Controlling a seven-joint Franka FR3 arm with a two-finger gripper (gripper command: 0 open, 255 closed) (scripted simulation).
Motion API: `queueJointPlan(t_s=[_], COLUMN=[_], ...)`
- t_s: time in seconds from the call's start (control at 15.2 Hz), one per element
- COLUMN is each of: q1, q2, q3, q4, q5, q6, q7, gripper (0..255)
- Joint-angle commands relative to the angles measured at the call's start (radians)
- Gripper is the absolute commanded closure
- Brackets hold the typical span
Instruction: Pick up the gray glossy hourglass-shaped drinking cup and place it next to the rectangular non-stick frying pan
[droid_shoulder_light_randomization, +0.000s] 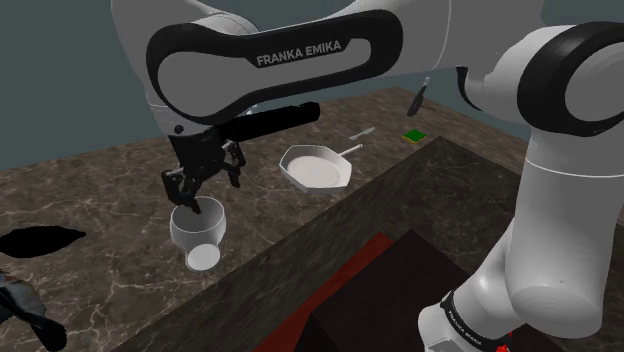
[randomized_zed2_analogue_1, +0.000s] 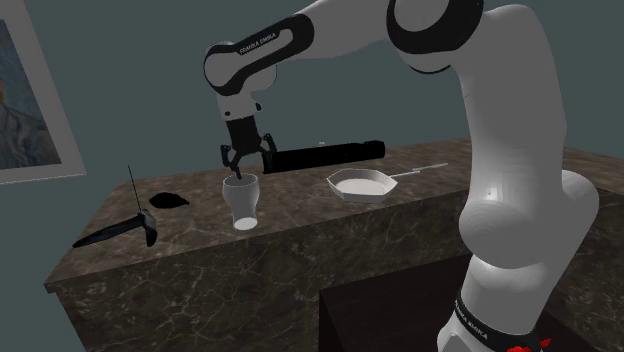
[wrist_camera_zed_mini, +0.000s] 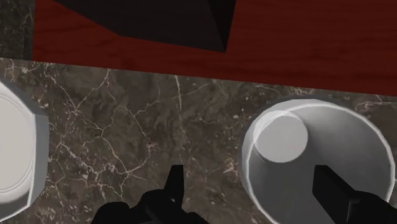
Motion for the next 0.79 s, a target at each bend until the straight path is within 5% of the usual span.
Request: queueJointPlan(t_s=[0.0,0.73], q1=[0.004,-0.006], q2=[0.011,0.011], q3=[-0.001,-0.005], q4=[-0.01,-0.085], q5=[-0.005,-0.011], q6=[0.018,0.092], q7=[0.008,0.013], gripper=[0,0])
